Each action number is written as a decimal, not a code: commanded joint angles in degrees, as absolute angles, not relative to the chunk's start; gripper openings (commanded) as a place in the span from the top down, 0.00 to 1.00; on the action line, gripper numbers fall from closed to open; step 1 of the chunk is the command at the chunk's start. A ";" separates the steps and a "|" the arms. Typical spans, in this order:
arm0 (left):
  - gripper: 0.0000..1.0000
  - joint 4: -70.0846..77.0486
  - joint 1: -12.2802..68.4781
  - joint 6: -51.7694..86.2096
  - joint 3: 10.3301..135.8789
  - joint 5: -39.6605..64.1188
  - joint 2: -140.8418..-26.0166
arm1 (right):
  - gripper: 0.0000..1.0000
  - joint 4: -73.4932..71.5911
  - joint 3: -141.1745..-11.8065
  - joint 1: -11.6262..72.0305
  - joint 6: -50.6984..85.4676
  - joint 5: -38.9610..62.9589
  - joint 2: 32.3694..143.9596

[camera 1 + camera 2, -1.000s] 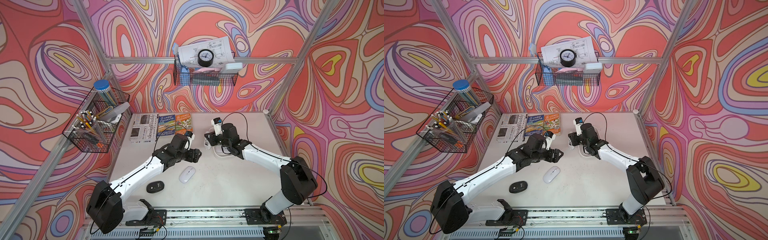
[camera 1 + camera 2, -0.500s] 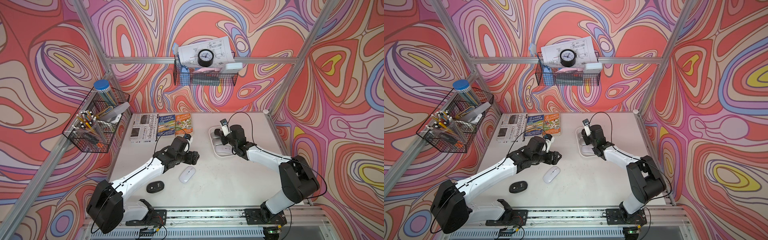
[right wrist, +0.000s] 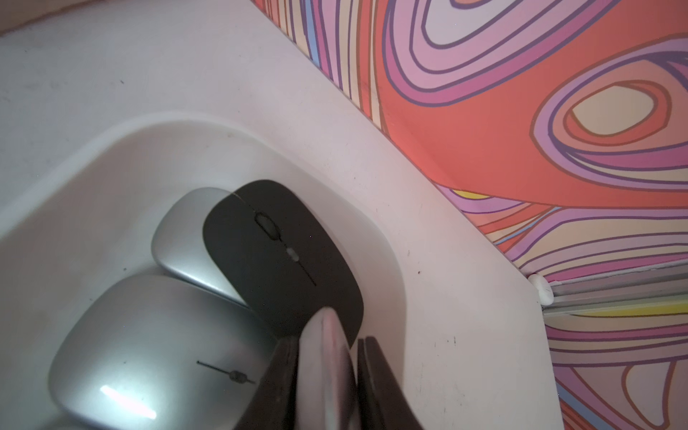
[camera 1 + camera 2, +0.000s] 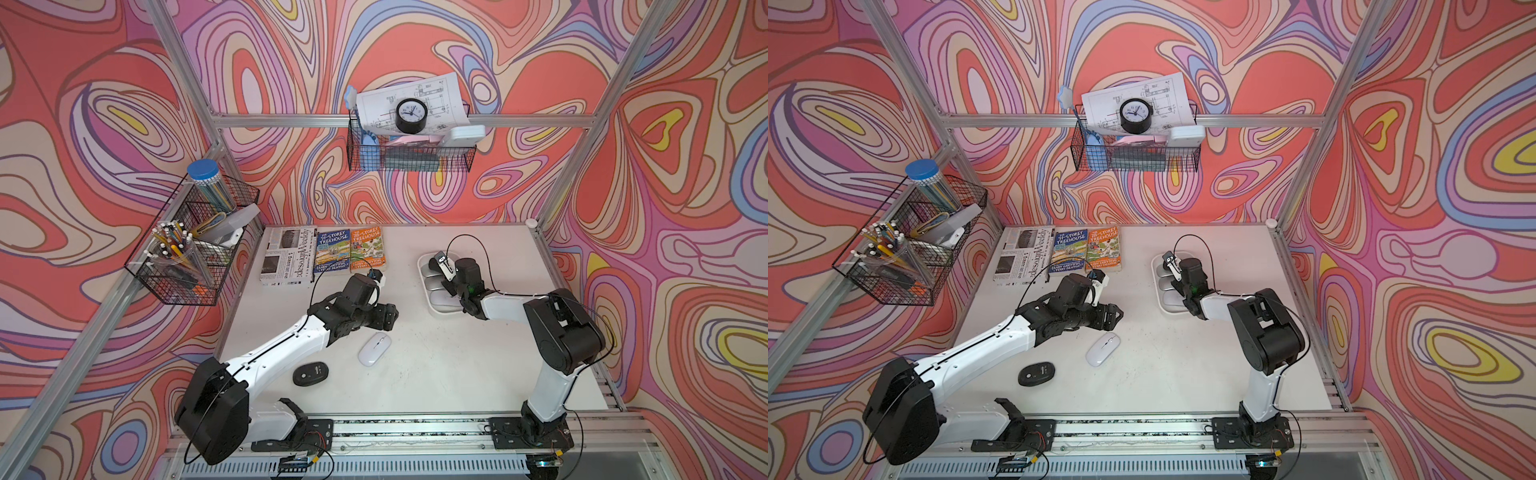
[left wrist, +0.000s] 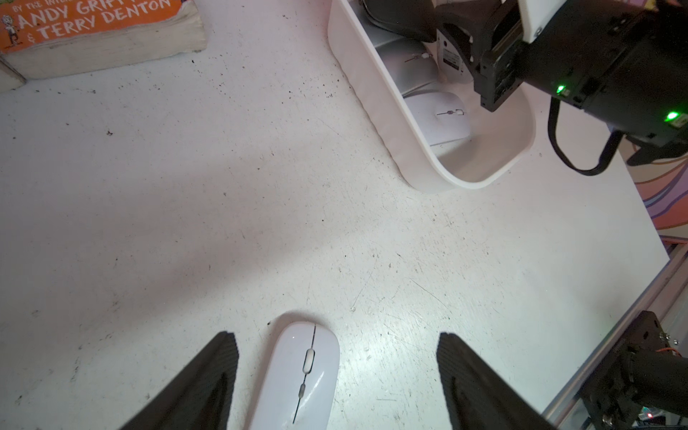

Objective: Put the mouse in the storage box
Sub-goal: Place the mouse in the storage box.

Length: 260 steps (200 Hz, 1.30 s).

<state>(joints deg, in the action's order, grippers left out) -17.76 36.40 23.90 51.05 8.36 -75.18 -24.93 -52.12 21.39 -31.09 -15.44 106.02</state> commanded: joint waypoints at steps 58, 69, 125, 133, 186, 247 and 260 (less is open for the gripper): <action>0.18 -18.89 36.14 23.65 51.15 7.94 -76.11 | 0.81 -31.29 -51.62 21.07 -36.65 -15.40 109.92; 0.18 -19.05 36.16 23.61 51.21 8.00 -76.11 | 0.75 -31.07 -51.26 21.06 -36.53 -14.25 109.55; 0.18 -19.63 36.07 23.44 51.72 8.09 -76.55 | 0.35 -29.51 -49.41 21.09 -33.69 -10.37 106.10; 0.18 -19.65 36.04 23.43 51.69 7.96 -76.53 | 0.33 -29.41 -49.18 21.06 -32.96 -9.87 105.48; 0.18 -19.78 36.05 23.91 51.14 8.39 -76.64 | 0.19 -28.67 -47.20 21.09 -28.44 -4.74 97.47; 0.18 -19.39 36.14 25.47 49.75 11.68 -79.76 | 0.13 -23.65 -48.69 21.02 -12.36 -4.93 89.02; 0.18 -19.75 36.12 26.12 49.57 11.78 -80.47 | 0.13 -23.24 -48.33 21.04 -8.76 -4.81 86.96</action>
<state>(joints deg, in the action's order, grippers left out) -18.46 36.34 24.73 50.57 10.35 -79.02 -26.15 -47.68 21.32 -18.83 -5.06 90.26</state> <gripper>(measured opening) 0.821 0.871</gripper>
